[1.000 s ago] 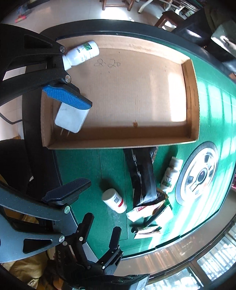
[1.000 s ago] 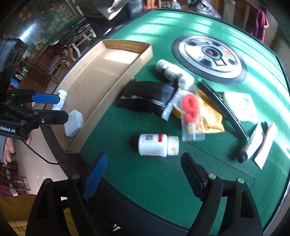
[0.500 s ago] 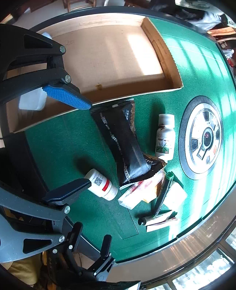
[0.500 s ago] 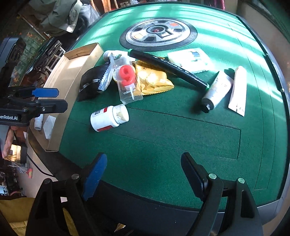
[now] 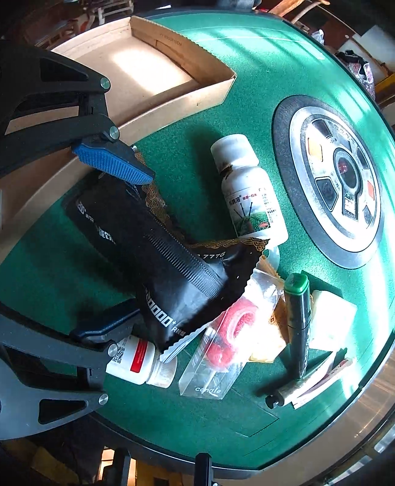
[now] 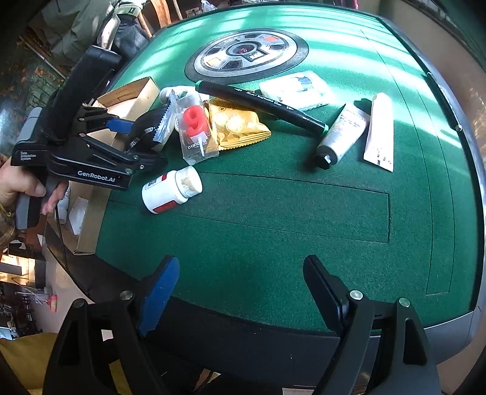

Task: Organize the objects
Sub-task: 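Move both tools back over the table toward the remaining items, then grasp the black tire-tube package with the left tool while the right tool grasps the white pill bottle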

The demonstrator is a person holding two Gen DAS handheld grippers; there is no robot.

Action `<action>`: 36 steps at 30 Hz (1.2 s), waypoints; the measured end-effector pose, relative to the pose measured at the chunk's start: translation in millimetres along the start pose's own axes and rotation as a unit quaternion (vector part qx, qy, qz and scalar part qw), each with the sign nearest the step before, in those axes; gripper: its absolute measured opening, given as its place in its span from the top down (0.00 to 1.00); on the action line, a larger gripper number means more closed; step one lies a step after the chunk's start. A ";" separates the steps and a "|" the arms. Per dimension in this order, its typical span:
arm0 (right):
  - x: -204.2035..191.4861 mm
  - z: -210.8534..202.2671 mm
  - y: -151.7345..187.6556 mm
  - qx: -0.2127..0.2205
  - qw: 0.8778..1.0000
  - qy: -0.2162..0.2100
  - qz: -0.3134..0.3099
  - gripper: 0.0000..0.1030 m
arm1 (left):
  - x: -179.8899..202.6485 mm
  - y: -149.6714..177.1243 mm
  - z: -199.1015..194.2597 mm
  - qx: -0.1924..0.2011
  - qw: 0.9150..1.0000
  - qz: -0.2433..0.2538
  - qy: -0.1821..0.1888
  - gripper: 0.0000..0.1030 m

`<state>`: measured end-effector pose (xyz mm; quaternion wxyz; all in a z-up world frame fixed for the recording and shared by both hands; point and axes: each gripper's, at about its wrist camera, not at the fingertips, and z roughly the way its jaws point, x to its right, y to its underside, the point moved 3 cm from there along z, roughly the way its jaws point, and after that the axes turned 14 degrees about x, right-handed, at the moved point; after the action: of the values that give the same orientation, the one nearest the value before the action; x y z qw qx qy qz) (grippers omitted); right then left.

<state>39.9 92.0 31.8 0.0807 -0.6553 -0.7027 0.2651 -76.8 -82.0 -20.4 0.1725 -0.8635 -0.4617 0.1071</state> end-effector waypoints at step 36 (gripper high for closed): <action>-65.5 70.5 -26.6 0.002 0.982 -0.045 -0.183 0.39 | -18.6 41.1 -22.3 -0.026 0.946 -0.318 0.054 0.58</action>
<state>-7.6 10.1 0.2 0.0977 -0.5032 -0.8128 0.2768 -48.2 -123.1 -15.8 0.1992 -0.6805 -0.7050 -0.0121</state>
